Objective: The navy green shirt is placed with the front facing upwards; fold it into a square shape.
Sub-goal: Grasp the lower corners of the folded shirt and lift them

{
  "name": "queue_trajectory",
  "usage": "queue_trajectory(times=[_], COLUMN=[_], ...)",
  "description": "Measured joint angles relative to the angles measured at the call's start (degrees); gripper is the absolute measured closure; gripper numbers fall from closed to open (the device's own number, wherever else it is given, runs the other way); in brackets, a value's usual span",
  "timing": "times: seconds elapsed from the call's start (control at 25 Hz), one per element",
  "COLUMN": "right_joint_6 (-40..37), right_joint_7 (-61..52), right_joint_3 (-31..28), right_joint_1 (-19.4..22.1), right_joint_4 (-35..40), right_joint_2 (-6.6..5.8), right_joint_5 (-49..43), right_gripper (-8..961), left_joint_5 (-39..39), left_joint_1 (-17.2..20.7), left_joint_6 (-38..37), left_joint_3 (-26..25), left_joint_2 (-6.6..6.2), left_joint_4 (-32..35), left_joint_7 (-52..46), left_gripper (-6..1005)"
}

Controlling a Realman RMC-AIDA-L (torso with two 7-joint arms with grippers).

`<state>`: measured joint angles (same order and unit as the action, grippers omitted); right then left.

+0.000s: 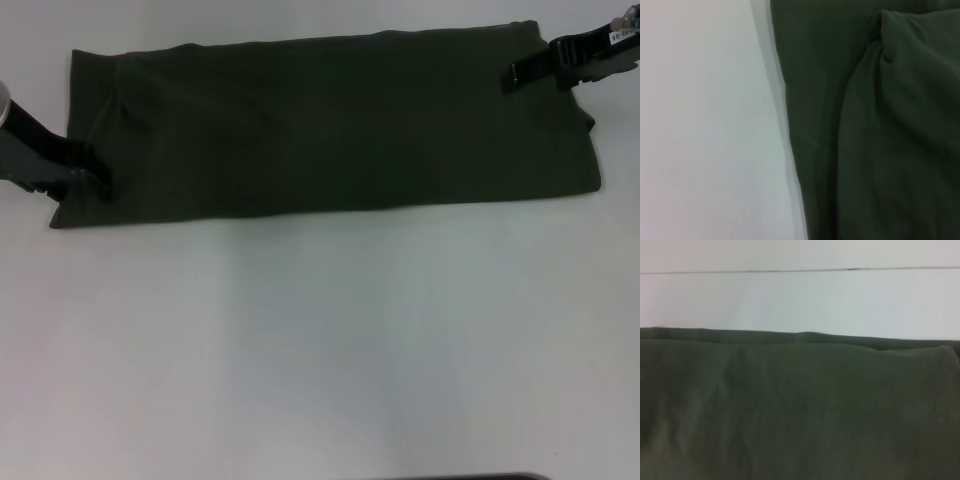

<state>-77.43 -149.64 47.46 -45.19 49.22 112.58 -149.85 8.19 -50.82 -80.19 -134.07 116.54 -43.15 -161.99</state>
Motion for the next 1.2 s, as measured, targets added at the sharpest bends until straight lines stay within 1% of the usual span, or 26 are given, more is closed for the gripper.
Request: queue_trajectory(times=[0.04, 0.16, 0.6, 0.84, 0.96, 1.2], right_joint_6=[0.0, 0.0, -0.1, -0.2, -0.3, -0.3], right_joint_7=[0.0, -0.1, -0.4, -0.5, -0.5, -0.6], right_joint_3=[0.0, 0.0, 0.0, 0.0, 0.0, 0.0], right_joint_1=[0.0, 0.0, -0.2, -0.3, -0.3, -0.3], right_joint_4=[0.0, 0.0, 0.0, 0.0, 0.0, 0.0], right_joint_2=[0.00, 0.00, 0.00, 0.00, 0.00, 0.00], right_joint_5=[0.0, 0.0, 0.0, 0.0, 0.0, 0.0], right_gripper=[18, 19, 19, 19, 19, 19], left_joint_5=[0.0, -0.1, -0.1, -0.2, -0.2, 0.1], left_joint_1=[0.0, 0.0, 0.1, 0.5, 0.9, 2.6], left_joint_6=[0.0, 0.0, -0.7, -1.8, -3.4, -5.1], left_joint_3=[0.2, 0.3, 0.3, 0.3, 0.3, 0.1], left_joint_2=[0.00, 0.00, -0.20, -0.57, -0.91, -0.97], left_joint_4=[0.0, 0.0, -0.3, -0.9, -1.9, -4.5], left_joint_7=[0.0, -0.1, -0.1, -0.1, 0.0, 0.3], left_gripper=[238, 490, 725, 947, 958, 964])
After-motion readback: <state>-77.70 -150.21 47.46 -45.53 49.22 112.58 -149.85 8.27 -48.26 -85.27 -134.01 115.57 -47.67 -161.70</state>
